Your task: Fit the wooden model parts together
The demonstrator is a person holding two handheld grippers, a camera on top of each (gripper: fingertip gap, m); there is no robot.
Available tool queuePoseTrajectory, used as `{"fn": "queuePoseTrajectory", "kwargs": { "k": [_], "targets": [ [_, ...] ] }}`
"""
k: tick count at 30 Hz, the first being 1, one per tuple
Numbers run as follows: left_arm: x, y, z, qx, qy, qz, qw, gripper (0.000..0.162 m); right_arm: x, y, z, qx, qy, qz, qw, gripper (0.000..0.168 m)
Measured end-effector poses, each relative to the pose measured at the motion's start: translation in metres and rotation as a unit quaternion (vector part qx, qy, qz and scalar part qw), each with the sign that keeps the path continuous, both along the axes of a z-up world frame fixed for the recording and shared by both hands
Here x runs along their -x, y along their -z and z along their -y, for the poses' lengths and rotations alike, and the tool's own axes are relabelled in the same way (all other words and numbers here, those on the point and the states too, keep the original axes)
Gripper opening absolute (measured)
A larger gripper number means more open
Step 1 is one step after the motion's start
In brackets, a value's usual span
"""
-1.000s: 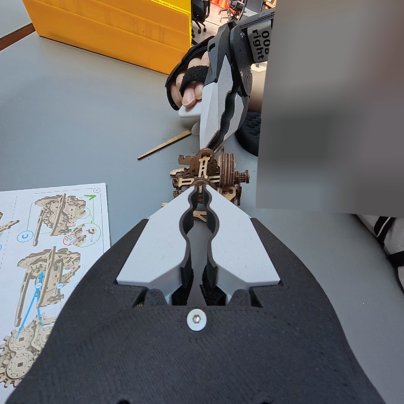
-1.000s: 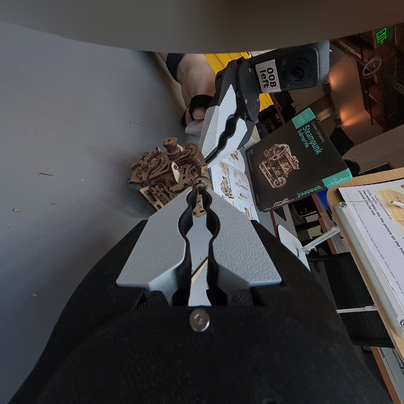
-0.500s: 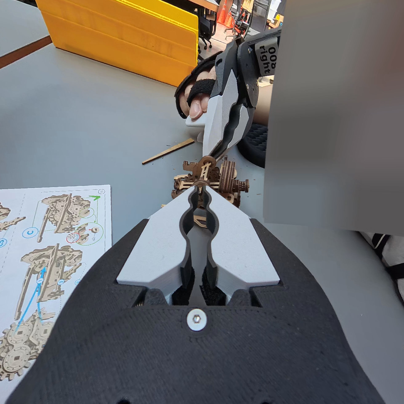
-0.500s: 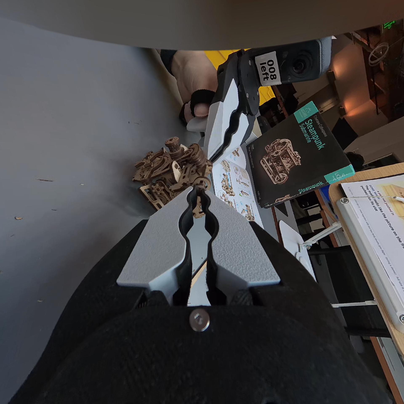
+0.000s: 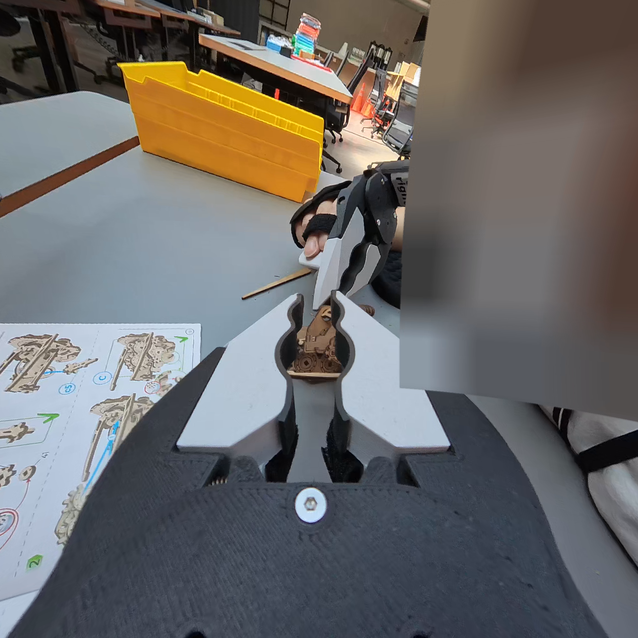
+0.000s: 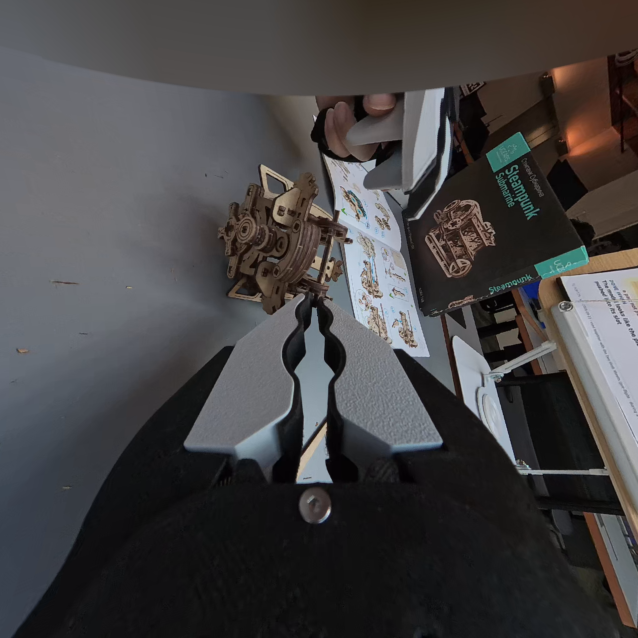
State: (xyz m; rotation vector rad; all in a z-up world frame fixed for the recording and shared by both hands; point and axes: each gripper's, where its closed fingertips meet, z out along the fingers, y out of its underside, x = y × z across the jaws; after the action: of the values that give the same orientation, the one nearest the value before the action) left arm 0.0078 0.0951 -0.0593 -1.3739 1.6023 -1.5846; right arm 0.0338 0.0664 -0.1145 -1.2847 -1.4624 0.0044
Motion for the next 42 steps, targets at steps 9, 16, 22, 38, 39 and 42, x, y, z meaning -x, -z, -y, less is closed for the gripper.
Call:
{"fn": "queuePoseTrajectory", "kwargs": {
  "k": [9, 16, 22, 38, 39, 42],
  "targets": [
    [0.002, 0.027, 0.027, -0.148, 0.033, -0.061, 0.987, 0.007, -0.004, -0.007, 0.006, 0.027, 0.007, -0.026, 0.999, 0.001],
    [-0.001, 0.036, 0.022, -0.079, 0.023, -0.088, 0.993, 0.009, -0.004, -0.012, 0.008, 0.006, 0.009, -0.01, 1.0, 0.001],
    [0.001, 0.032, 0.029, -0.049, 0.058, -0.065, 0.995, 0.006, 0.002, -0.014, 0.009, 0.003, 0.005, -0.012, 1.0, 0.001],
    [0.004, 0.047, 0.025, -0.332, 0.048, 0.027, 0.942, 0.004, 0.004, -0.018, 0.008, 0.126, -0.001, -0.105, 0.986, 0.0],
    [0.004, 0.048, 0.026, -0.332, 0.05, 0.028, 0.942, 0.004, 0.004, -0.018, 0.008, 0.126, -0.001, -0.105, 0.986, 0.001],
    [0.002, 0.051, 0.026, -0.343, 0.048, 0.032, 0.938, 0.002, 0.005, -0.018, 0.008, 0.126, -0.003, -0.109, 0.986, 0.001]
  ]
}}
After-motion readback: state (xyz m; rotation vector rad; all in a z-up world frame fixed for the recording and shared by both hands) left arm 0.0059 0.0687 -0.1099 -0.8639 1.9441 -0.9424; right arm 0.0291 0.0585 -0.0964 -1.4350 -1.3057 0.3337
